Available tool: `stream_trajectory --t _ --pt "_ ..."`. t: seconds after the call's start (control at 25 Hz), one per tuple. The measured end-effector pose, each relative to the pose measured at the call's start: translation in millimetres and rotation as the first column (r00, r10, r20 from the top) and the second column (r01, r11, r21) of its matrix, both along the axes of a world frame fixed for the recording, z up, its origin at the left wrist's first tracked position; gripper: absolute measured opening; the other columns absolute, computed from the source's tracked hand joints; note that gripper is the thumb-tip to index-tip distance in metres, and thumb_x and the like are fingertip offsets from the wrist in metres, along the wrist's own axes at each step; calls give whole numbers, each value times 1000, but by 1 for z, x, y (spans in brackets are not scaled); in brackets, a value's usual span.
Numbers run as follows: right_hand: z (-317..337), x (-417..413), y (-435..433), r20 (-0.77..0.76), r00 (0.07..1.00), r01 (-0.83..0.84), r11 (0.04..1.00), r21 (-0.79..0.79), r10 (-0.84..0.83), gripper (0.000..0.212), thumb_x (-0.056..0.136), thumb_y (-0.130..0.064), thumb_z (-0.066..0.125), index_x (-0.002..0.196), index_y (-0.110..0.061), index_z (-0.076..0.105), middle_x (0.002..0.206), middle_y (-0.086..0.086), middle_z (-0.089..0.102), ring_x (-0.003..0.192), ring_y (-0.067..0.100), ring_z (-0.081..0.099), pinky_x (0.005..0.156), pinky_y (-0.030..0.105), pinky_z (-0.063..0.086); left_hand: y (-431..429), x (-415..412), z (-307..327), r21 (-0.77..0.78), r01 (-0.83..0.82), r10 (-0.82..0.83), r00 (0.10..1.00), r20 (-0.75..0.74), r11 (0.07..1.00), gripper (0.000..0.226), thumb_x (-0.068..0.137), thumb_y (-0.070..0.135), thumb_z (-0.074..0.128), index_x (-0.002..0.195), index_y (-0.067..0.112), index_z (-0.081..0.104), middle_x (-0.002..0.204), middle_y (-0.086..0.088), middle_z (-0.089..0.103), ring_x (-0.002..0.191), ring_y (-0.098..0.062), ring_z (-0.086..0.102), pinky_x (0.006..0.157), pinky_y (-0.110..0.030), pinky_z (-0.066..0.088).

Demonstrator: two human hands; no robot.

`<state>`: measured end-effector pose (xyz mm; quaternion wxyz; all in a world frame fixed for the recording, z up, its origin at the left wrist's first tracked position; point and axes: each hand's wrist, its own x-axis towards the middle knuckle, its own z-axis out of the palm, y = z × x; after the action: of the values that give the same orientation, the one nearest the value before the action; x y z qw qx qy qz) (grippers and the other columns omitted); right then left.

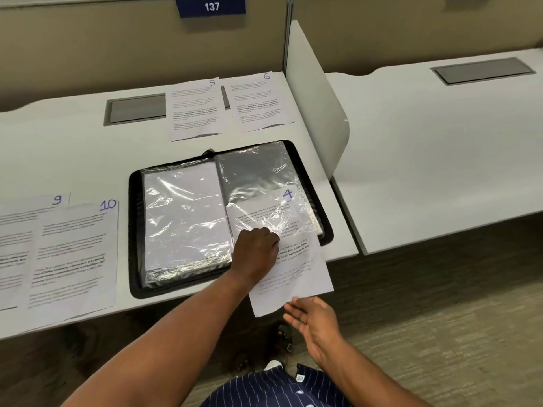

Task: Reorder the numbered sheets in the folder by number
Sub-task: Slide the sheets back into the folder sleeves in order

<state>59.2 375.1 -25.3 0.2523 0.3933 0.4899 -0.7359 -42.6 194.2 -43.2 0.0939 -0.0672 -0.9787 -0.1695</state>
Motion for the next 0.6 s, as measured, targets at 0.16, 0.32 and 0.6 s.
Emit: stream_trajectory --t 0.16,0.32,0.6 --pt "2 -14 -21 -28 998 53 999 -12 -53 19 94 3 66 113 4 63 103 21 73 98 33 73 85 44 61 1 -4 5 13 17 -17 1000 2 1000 15 87 27 62 87 20 76 81 2 70 74 -24 65 69 -39 48" --pt "-5 -15 -23 -12 1000 -5 988 153 7 27 90 -3 73 113 -11 63 110 11 72 103 29 70 87 45 62 -1 -4 8 11 18 -18 1000 -5 1000 15 88 26 62 88 20 76 81 2 70 74 -24 65 69 -40 48" --pt "-14 7 -13 44 996 -85 984 156 79 14 90 1 72 104 2 70 103 17 76 96 29 75 84 39 63 -11 0 3 -45 22 -22 1000 4 999 8 83 24 70 88 20 75 79 2 69 74 -25 64 71 -38 47"
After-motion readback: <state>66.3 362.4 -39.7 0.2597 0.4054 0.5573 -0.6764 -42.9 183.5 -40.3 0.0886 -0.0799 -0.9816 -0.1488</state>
